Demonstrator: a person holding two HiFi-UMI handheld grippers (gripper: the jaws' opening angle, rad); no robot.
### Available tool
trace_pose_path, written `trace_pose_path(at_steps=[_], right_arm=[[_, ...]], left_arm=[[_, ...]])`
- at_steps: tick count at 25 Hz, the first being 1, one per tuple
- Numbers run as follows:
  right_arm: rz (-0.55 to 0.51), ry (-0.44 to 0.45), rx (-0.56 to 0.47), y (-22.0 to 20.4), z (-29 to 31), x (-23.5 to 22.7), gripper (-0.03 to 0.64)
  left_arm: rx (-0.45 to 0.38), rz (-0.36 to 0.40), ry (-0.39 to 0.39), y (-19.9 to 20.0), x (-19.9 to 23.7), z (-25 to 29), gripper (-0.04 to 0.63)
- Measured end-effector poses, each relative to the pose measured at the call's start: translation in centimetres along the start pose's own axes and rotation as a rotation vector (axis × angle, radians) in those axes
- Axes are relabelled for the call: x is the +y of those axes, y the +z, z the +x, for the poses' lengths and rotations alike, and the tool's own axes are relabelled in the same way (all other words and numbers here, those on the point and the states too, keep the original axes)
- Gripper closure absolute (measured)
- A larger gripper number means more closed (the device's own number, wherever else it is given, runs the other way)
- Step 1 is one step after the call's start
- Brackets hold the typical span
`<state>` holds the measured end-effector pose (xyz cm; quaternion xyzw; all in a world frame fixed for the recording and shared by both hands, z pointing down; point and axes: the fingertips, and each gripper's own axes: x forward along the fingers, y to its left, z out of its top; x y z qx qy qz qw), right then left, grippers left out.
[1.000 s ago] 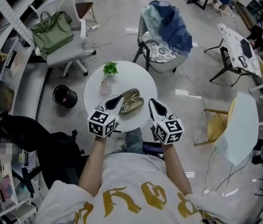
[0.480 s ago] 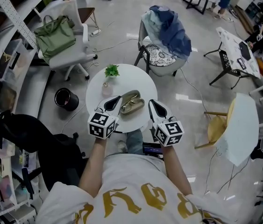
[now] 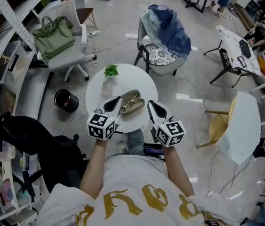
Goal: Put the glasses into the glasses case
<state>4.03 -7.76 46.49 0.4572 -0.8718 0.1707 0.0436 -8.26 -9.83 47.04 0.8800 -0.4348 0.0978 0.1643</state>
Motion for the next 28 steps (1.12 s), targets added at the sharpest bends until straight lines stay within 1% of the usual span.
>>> trace_pose_path(at_steps=[6,10,15,22,28], right_arm=[[-0.007,0.013,0.014,-0.4,0.1,0.5,0.591],[-0.002,0.010,0.013,-0.4,0.1,0.3,0.591],[0.002,0.010,0.020,-0.7,0.2,0.1,0.591],[0.000,0.015,0.030,-0.9,0.5,0.5,0.591],[0.003,0.012,0.032,-1.1,0.4,0.6,0.591]], left_arm=[[-0.015,0.010,0.003,0.4,0.2,-0.2,0.595],[-0.057,0.001,-0.010,0.8,0.2,-0.6,0.595],[-0.046,-0.007,0.005,0.5,0.8,-0.7,0.595],[-0.037,-0.029,-0.002,-0.1,1.1,-0.8,0.595],[-0.054,-0.044,-0.025,-0.1,1.0,-1.1,0.595]])
